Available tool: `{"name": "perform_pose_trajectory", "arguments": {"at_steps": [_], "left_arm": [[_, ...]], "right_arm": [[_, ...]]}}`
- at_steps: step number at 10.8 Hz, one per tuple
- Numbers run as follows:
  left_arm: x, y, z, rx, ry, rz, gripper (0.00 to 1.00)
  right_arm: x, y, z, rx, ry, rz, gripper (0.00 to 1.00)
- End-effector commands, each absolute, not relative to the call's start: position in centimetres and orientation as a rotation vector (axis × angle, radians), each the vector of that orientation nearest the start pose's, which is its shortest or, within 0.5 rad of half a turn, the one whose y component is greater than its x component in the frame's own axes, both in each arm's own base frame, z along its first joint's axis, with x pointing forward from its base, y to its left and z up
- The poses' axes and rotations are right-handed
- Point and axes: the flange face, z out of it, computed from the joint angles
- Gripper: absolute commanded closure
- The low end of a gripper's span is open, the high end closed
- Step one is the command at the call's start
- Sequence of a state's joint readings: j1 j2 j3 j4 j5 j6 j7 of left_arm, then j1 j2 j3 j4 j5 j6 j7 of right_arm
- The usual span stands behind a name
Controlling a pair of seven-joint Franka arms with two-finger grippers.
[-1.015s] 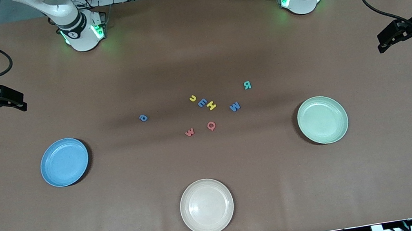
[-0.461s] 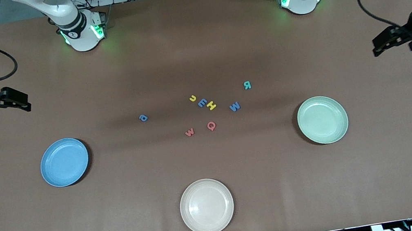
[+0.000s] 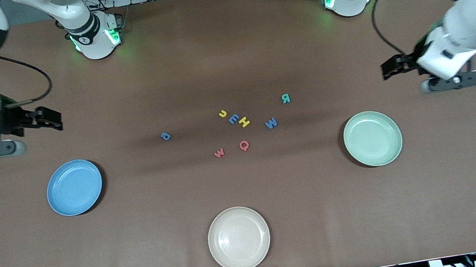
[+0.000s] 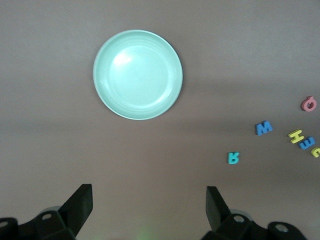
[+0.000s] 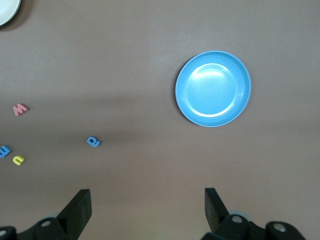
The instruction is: Sort upper and lower case letters into plates
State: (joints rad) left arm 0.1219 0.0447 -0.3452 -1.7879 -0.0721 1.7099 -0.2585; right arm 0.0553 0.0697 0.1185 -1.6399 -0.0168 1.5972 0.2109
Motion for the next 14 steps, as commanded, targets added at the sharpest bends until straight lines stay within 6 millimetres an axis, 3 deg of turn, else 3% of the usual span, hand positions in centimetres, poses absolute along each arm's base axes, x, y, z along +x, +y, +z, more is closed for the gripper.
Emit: {"name": "perform_pose_trajectory", "arguments": {"at_steps": [1, 2, 4, 6, 10, 13, 14], "left_arm": [[53.2, -16.9, 48.1, -3.178, -0.183, 0.189, 0.0], [52.1, -19.5, 45.7, -3.173, -0.269, 0.16, 0.0], [50.6, -22.3, 42.2, -3.175, -0.36, 0.119, 0.0], [49.5, -25.1, 39.2, -3.169, -0.427, 0.153, 0.0], [47.2, -32.2, 30.6, -3.062, -0.469, 0.135, 0.0], [46.2, -34.4, 26.6, -3.043, -0.487, 0.104, 0.0], [45.9, -34.8, 25.6, -3.039, -0.482, 0.11, 0.0]], "right_arm": [[55.6, 14.6, 51.3, -3.183, 0.183, 0.168, 0.0], [55.2, 17.2, 49.4, -3.186, 0.226, 0.173, 0.0], [55.0, 21.3, 45.6, -3.189, 0.349, 0.198, 0.0], [55.4, 22.6, 43.6, -3.183, 0.426, 0.211, 0.0], [54.2, 25.4, 39.5, -3.171, 0.487, 0.195, 0.0], [52.0, 28.2, 36.1, -3.142, 0.591, 0.149, 0.0], [51.5, 28.2, 35.1, -3.143, 0.59, 0.15, 0.0]]}}
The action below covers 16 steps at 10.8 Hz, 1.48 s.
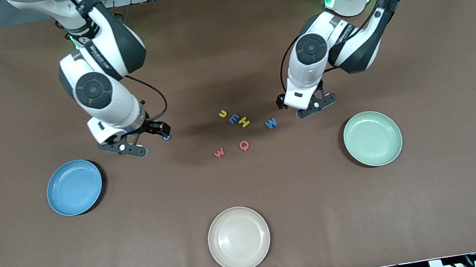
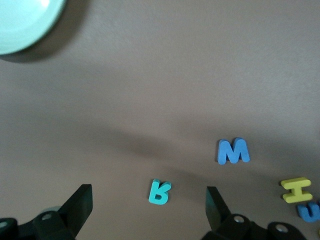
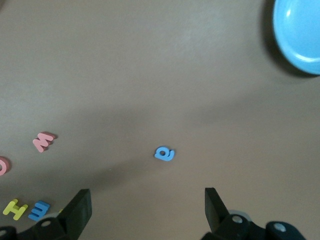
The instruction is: Sort upper and lower case letters into plates
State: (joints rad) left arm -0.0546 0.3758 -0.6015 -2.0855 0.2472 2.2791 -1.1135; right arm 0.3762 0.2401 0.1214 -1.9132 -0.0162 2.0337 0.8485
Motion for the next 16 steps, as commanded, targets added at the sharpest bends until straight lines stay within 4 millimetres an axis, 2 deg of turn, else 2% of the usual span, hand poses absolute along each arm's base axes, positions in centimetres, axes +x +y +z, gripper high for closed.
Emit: {"name": "perform_pose_trajectory", "arguments": {"at_steps": [1, 4, 6, 8, 11, 13, 15, 16], "left_arm": [[45.6, -35.1, 24.7, -3.047, -0.472, 0.117, 0.0], [43.7, -37.1, 22.7, -3.069, -0.489, 0.142, 0.0], [41.7, -36.8, 20.7, -3.105, -0.49, 0.085, 0.0], [40.5, -36.1, 19.5, -3.088, -0.459, 0.073, 0.0], [39.9, -35.5, 18.1, -3.069, -0.404, 0.081, 0.0], [39.6, -35.4, 17.8, -3.065, -0.397, 0.089, 0.02], [39.5, -35.3, 17.5, -3.062, -0.396, 0.098, 0.07], [39.4, -35.3, 17.4, -3.06, -0.394, 0.101, 0.2]], "right_arm": [[51.1, 28.0, 34.2, -3.141, 0.587, 0.145, 0.0], [49.5, 27.3, 30.9, -3.13, 0.586, 0.124, 0.0], [48.7, 27.6, 29.7, -3.123, 0.646, 0.128, 0.0], [48.3, 28.3, 29.4, -3.125, 0.642, 0.128, 0.0], [47.9, 26.9, 27.7, -3.122, 0.655, 0.115, 0.0], [47.6, 25.0, 24.0, -3.09, 0.707, 0.094, 0.0], [47.5, 24.6, 20.4, -3.065, 0.852, 0.13, 0.0], [47.4, 24.9, 19.1, -3.055, 0.879, 0.13, 0.0]]}}
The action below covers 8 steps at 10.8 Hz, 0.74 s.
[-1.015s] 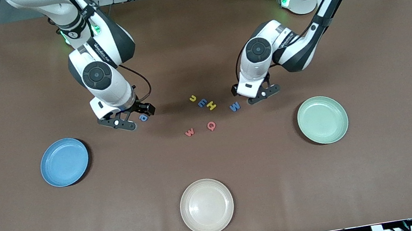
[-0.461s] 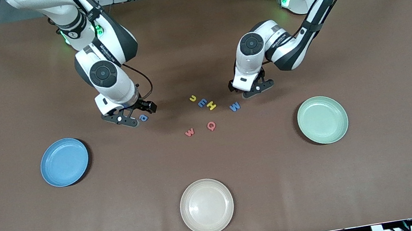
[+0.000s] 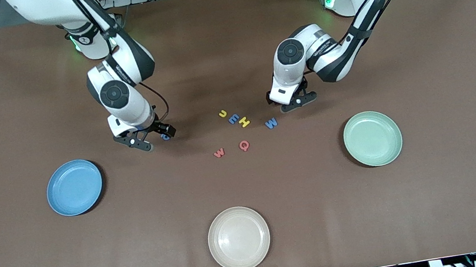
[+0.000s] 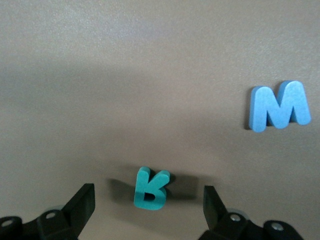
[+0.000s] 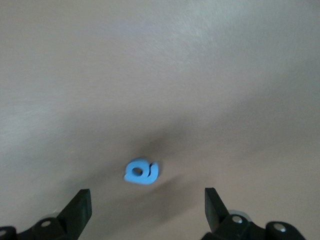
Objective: Sort upper and lower case letters into plates
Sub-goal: 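Grasp the blue a with the right gripper while the left gripper grasps R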
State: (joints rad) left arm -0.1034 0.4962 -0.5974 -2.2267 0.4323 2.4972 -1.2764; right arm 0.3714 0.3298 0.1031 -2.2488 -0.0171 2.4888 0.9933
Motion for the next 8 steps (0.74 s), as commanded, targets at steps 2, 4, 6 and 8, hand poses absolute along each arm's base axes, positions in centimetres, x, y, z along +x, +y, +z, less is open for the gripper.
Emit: {"name": "perform_pose_trajectory", "arguments": {"at_steps": [2, 4, 6, 8], "left_arm": [[39.5, -35.0, 17.2, -3.055, -0.362, 0.083, 0.37], [39.3, -35.0, 16.9, -3.054, -0.362, 0.092, 0.5], [39.5, -34.9, 16.9, -3.055, -0.363, 0.09, 0.91], [43.0, -32.5, 18.2, -3.059, -0.466, 0.042, 1.0]], "right_arm": [[47.2, 25.2, 17.9, -3.06, 0.865, 0.132, 0.0], [47.3, 25.2, 17.7, -3.07, 0.847, 0.121, 0.0], [47.4, 25.2, 17.8, -3.067, 0.842, 0.107, 0.0], [47.4, 25.2, 17.7, -3.063, 0.837, 0.098, 0.0]]}}
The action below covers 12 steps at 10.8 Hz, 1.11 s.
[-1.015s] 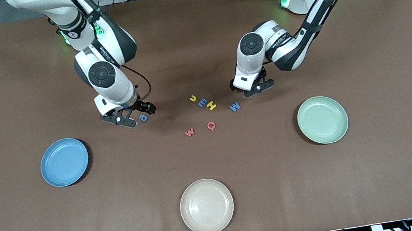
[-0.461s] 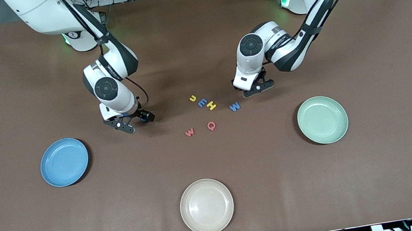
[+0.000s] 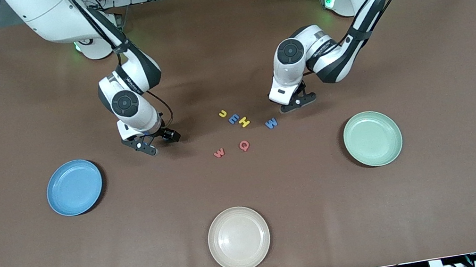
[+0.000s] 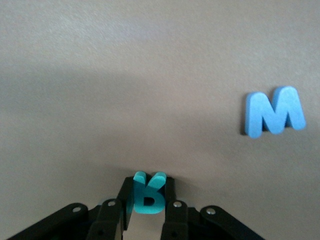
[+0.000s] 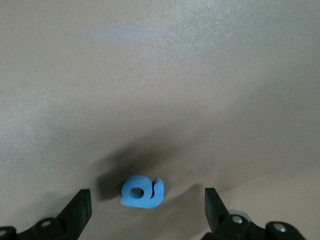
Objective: Sort upper and lower case letters into plates
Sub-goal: 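Place the teal R on the green plate with the left gripper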
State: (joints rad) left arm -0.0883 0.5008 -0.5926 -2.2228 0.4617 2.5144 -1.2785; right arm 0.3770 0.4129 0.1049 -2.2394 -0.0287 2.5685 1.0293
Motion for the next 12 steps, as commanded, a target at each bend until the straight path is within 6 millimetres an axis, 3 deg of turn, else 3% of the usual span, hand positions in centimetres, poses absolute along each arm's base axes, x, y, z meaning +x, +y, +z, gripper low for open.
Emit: {"name": "perform_pose_trajectory", "arguments": {"at_steps": [1, 3, 6, 7, 8, 9, 11, 12], "left_arm": [[44.9, -31.4, 19.7, -3.068, -0.5, -0.009, 1.0], [49.6, -27.2, 23.9, -3.074, -0.541, -0.144, 1.0], [55.2, -19.0, 26.9, -3.074, -0.531, -0.238, 1.0], [56.1, -16.2, 26.6, -3.074, -0.495, -0.228, 1.0], [56.8, -13.4, 25.8, -3.082, -0.438, -0.203, 1.0], [57.3, -11.4, 25.2, -3.085, -0.427, -0.185, 1.0], [57.3, -11.1, 23.9, -3.093, -0.437, -0.148, 1.0], [57.4, -11.1, 23.8, -3.096, -0.441, -0.143, 0.57]], "right_arm": [[47.5, 25.2, 17.8, -3.061, 0.836, 0.094, 0.0], [47.5, 25.2, 17.6, -3.059, 0.826, 0.086, 0.0], [47.3, 25.4, 16.9, -3.058, 0.812, 0.078, 0.0], [47.3, 25.4, 16.9, -3.058, 0.812, 0.078, 0.09], [47.4, 25.5, 17.0, -3.056, 0.812, 0.075, 0.72], [47.4, 25.5, 17.0, -3.051, 0.818, 0.069, 1.0], [47.4, 25.5, 17.0, -3.05, 0.82, 0.07, 1.0], [47.4, 25.5, 17.1, -3.049, 0.82, 0.068, 1.0]]}}
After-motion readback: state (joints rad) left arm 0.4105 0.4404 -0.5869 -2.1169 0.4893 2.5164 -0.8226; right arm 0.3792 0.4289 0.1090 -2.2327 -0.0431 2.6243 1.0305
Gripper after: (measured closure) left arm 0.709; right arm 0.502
